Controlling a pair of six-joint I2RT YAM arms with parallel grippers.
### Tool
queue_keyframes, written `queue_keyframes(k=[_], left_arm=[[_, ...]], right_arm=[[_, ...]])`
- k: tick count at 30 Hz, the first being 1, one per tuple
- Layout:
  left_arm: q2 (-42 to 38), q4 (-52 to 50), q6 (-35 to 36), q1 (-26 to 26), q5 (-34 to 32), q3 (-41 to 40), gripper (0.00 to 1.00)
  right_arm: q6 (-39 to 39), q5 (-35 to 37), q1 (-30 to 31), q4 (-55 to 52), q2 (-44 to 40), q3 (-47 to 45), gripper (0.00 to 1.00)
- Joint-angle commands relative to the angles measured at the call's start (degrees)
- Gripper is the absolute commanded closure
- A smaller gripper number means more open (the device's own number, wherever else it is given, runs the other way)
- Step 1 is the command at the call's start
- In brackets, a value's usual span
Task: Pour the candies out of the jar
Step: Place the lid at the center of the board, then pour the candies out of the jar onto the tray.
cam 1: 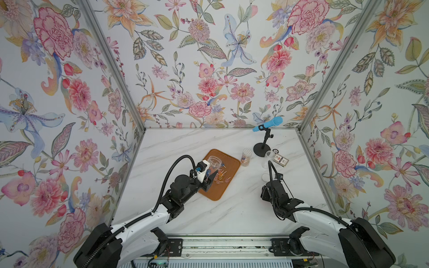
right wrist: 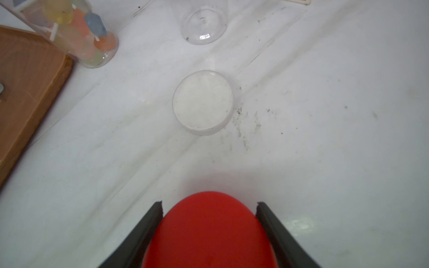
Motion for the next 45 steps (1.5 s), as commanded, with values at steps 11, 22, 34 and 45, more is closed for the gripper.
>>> queue_keyframes(k=[11, 22, 34, 45], left_arm=[[-2.2, -2.8, 2.6, 0.1, -3.2, 0.2, 1.0], [1.2, -14.6, 1.0, 1.2, -5.2, 3.0, 1.0], [10.4, -32.9, -1.9, 1.9, -3.2, 10.9, 1.0], [21.7, -58.5, 5.8, 4.3, 1.1, 26.9, 1.0]], right_arm=[[0.3, 3.3, 0.1, -3.4, -4.4, 3.0, 0.0], [-7.3, -7.8, -10.2, -4.1, -9.2, 15.3, 0.0], [-11.1, -12.3, -17.6, -2.4, -3.5, 22.4, 0.0], [-11.1, -14.2, -17.9, 0.3, -7.1, 18.4, 0.0]])
